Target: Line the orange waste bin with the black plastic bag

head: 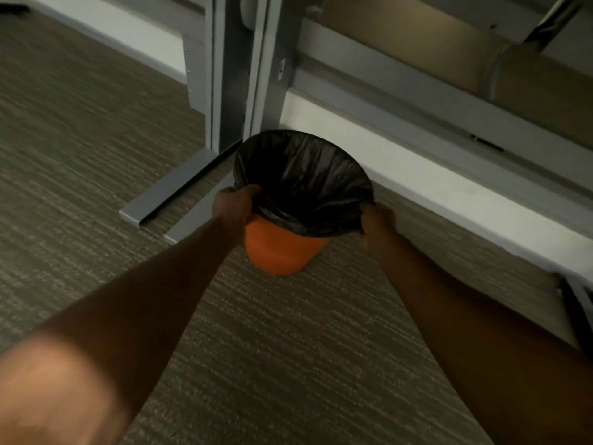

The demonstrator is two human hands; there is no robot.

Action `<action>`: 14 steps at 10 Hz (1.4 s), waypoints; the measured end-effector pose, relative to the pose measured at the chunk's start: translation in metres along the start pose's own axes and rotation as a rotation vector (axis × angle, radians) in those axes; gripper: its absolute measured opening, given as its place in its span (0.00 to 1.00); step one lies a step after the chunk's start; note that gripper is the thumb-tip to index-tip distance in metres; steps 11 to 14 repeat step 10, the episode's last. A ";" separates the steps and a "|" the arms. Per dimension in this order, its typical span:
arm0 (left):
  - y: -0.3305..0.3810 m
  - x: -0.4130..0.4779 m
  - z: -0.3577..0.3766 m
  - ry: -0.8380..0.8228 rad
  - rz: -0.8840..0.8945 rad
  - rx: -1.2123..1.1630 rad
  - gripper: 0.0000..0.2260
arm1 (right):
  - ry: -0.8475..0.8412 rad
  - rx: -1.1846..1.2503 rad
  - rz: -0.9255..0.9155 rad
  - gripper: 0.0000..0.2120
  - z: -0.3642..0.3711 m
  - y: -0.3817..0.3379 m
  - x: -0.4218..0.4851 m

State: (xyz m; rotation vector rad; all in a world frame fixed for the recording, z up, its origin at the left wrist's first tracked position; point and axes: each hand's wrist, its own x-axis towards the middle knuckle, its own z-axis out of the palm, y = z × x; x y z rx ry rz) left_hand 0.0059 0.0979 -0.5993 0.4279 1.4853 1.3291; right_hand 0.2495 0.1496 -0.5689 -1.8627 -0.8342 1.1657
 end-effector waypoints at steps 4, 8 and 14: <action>-0.005 -0.015 0.005 0.070 0.192 0.143 0.19 | -0.014 0.037 -0.028 0.15 0.003 0.012 0.009; -0.007 -0.028 -0.006 0.113 0.143 0.164 0.33 | -0.012 0.028 -0.018 0.37 0.004 0.006 0.003; 0.007 -0.054 -0.026 0.157 0.118 0.197 0.33 | 0.149 -0.226 -0.053 0.39 0.002 0.009 -0.020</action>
